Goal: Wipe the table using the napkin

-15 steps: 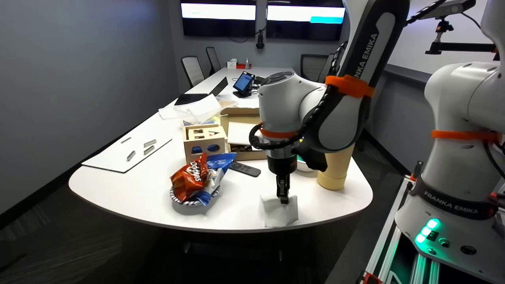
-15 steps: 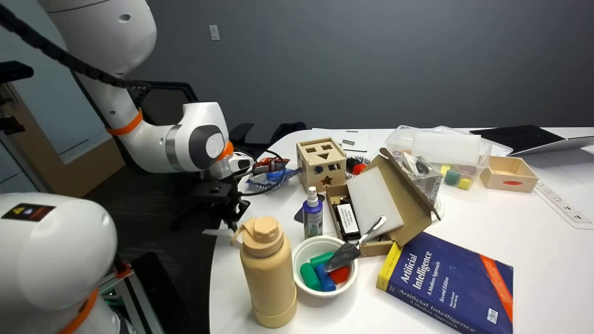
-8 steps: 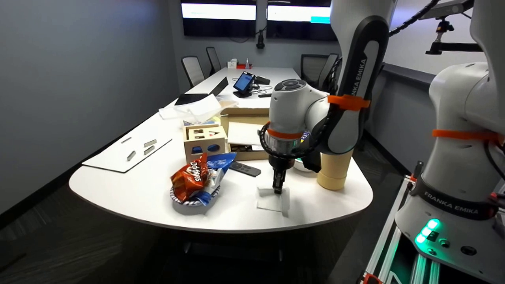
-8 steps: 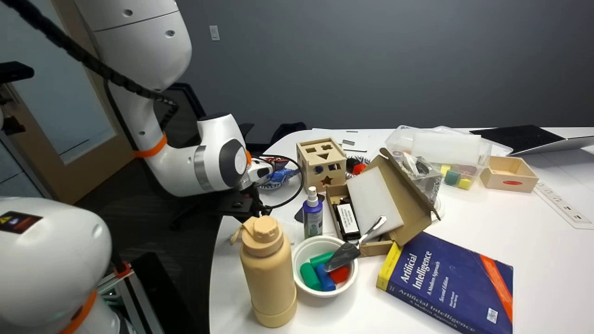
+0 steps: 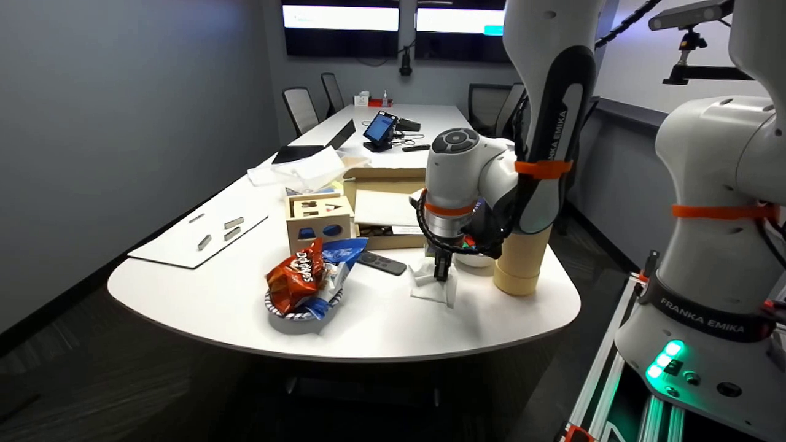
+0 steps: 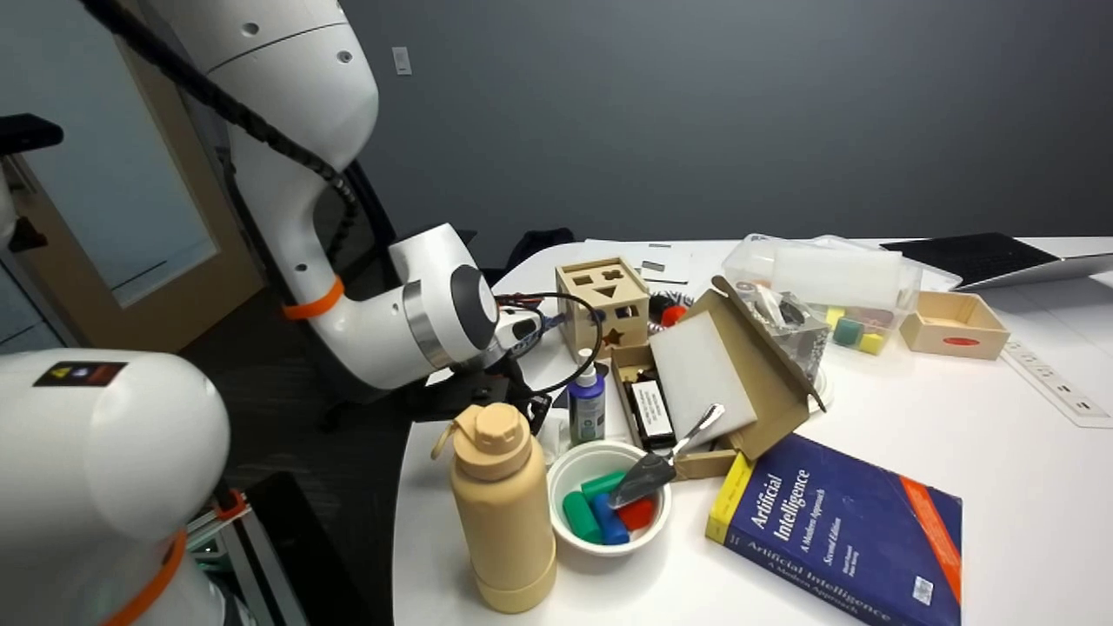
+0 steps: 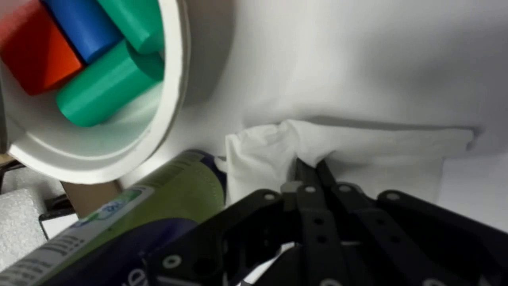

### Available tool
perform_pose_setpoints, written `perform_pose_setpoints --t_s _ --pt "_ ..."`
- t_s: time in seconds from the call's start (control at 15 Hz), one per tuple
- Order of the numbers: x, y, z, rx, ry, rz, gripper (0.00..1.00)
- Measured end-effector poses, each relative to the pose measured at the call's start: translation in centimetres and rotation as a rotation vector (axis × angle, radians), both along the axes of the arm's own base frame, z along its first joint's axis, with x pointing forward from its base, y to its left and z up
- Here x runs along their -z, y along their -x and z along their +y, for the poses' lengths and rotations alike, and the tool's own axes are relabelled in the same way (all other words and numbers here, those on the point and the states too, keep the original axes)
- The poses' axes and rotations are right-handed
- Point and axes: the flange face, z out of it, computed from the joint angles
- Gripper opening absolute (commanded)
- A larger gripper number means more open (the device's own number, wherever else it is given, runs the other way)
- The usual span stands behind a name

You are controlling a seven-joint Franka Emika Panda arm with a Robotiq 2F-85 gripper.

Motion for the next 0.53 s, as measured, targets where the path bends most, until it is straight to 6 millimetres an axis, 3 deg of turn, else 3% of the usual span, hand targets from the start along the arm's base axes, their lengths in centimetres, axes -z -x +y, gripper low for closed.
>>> perform_pose_setpoints --t_s 0.53 --pt "1.7 1.4 -2.0 -0.013 0.181 0.055 0.0"
